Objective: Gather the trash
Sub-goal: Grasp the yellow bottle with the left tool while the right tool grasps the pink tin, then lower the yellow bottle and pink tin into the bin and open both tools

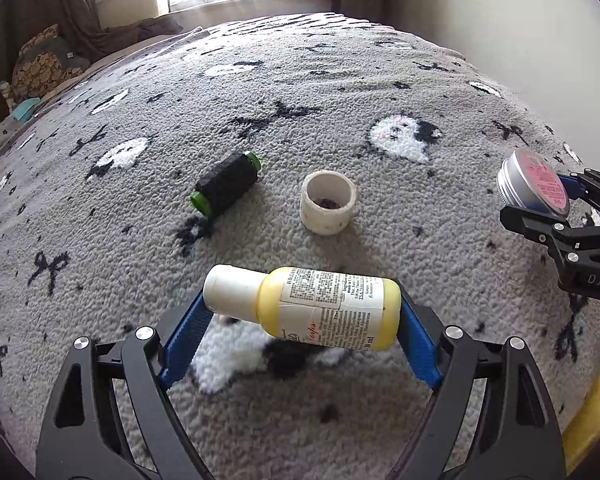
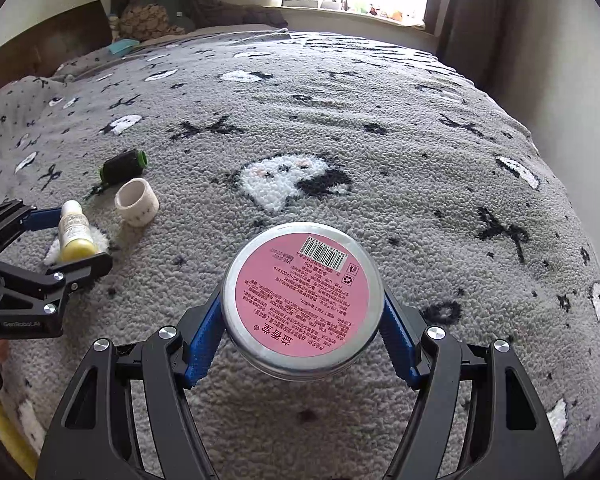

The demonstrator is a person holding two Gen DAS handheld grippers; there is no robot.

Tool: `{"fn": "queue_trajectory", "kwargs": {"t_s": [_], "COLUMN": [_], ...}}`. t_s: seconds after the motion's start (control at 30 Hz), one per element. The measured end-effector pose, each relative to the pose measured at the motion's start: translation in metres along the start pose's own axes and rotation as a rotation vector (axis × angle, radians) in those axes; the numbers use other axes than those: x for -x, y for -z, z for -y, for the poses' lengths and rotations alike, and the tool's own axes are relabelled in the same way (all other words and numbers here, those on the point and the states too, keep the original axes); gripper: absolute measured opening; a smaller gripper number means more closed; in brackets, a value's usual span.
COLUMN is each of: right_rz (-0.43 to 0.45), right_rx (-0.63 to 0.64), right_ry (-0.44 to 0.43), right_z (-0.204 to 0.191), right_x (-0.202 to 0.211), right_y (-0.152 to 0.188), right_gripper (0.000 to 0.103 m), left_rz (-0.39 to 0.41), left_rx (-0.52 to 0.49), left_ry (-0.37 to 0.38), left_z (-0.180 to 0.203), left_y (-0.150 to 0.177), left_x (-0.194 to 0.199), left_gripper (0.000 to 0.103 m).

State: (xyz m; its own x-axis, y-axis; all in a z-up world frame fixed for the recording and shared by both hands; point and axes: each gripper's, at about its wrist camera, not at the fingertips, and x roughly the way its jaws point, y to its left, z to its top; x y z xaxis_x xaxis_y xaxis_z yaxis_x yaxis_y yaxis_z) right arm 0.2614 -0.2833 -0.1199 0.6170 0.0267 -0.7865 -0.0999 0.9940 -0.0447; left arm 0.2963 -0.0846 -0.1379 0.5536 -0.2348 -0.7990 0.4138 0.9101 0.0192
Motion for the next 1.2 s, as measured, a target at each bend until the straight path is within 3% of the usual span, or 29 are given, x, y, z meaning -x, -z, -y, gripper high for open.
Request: {"fn": "queue_trajectory", "kwargs": {"t_s": [0.77, 0.97, 1.2], "right_rz": [0.181, 0.167, 0.080], "right_rx": [0.024, -0.008, -0.012], "right_ry": [0.027, -0.023, -0.075], "right_z": [-0.041, -0.041, -0.054], "right_x": [0.173, 0.192, 0.189], "right_y": [0.079, 0.125, 0.182], "right_gripper": [0.071, 0.071, 0.071], "left_rz": [0.214, 0.224, 0.154], "left_rx": [-0.009, -0.025, -0.005], "left_ry": [-0.059, -0.060, -0.024], "left_z": [0.046, 0.066, 0.084], "left_y": [0.091, 0.136, 0.191], "left_x": [0.197, 0.218, 0.209], "left_gripper": [0.081, 0.081, 0.081]}}
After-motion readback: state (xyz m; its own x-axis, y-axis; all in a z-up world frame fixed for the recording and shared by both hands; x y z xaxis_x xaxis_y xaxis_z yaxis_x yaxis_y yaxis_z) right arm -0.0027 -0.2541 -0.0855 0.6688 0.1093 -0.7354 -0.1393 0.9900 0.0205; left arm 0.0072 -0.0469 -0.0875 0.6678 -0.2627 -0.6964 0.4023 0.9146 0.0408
